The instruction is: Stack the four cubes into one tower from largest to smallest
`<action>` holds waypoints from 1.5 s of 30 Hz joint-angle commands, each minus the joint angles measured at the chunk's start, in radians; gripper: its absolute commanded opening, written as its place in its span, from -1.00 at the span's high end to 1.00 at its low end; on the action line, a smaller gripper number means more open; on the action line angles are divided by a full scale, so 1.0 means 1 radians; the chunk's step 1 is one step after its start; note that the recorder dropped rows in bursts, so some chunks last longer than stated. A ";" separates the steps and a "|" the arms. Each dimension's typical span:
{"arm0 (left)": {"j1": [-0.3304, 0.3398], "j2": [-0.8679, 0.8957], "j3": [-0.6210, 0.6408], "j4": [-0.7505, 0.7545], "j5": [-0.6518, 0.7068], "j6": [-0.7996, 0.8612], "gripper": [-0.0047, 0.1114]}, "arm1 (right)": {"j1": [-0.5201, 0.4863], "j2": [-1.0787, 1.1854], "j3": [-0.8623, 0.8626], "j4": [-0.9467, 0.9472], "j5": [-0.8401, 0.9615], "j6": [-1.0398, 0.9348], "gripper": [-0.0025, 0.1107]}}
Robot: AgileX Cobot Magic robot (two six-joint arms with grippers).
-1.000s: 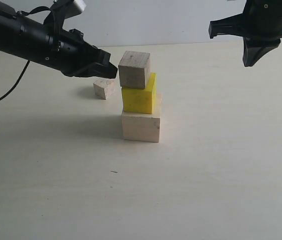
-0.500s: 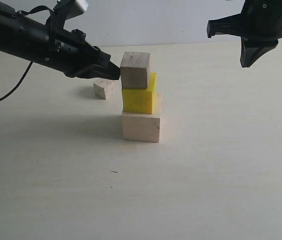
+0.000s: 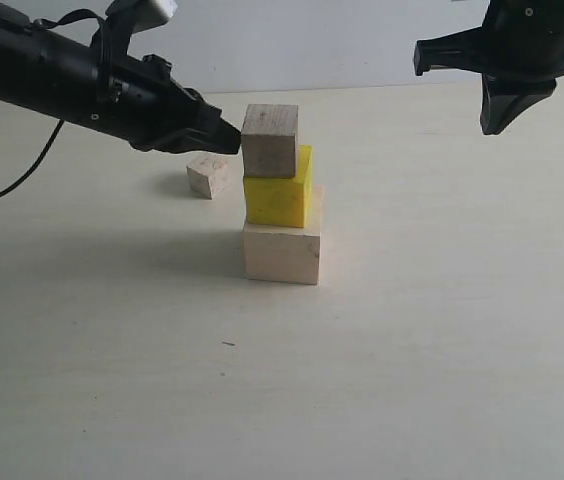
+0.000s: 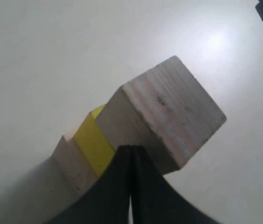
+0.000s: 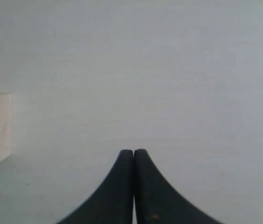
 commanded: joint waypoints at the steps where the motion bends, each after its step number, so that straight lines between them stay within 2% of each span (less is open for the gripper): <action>1: 0.002 0.013 -0.004 -0.051 -0.007 0.049 0.92 | -0.005 -0.004 0.004 -0.002 -0.004 -0.008 0.96; 16: 0.002 0.063 -0.004 -0.113 -0.012 0.108 0.92 | -0.005 -0.004 0.004 0.017 -0.004 -0.027 0.96; 30: 0.002 0.063 -0.029 -0.100 -0.027 0.109 0.92 | -0.005 0.003 0.004 0.026 -0.004 -0.044 0.96; 34: 0.009 0.063 -0.029 -0.031 -0.052 0.040 0.92 | -0.005 0.068 0.004 0.141 -0.047 -0.081 0.96; 38: 0.057 0.054 -0.001 -0.024 -0.047 0.017 0.92 | -0.005 0.149 0.004 0.219 -0.079 -0.131 0.96; 43: 0.131 0.033 0.102 -0.107 -0.043 0.065 0.92 | -0.005 0.259 0.004 0.419 -0.154 -0.187 0.96; 45: 0.131 0.017 0.130 -0.141 -0.043 0.106 0.92 | -0.005 0.284 0.004 0.477 -0.178 -0.213 0.96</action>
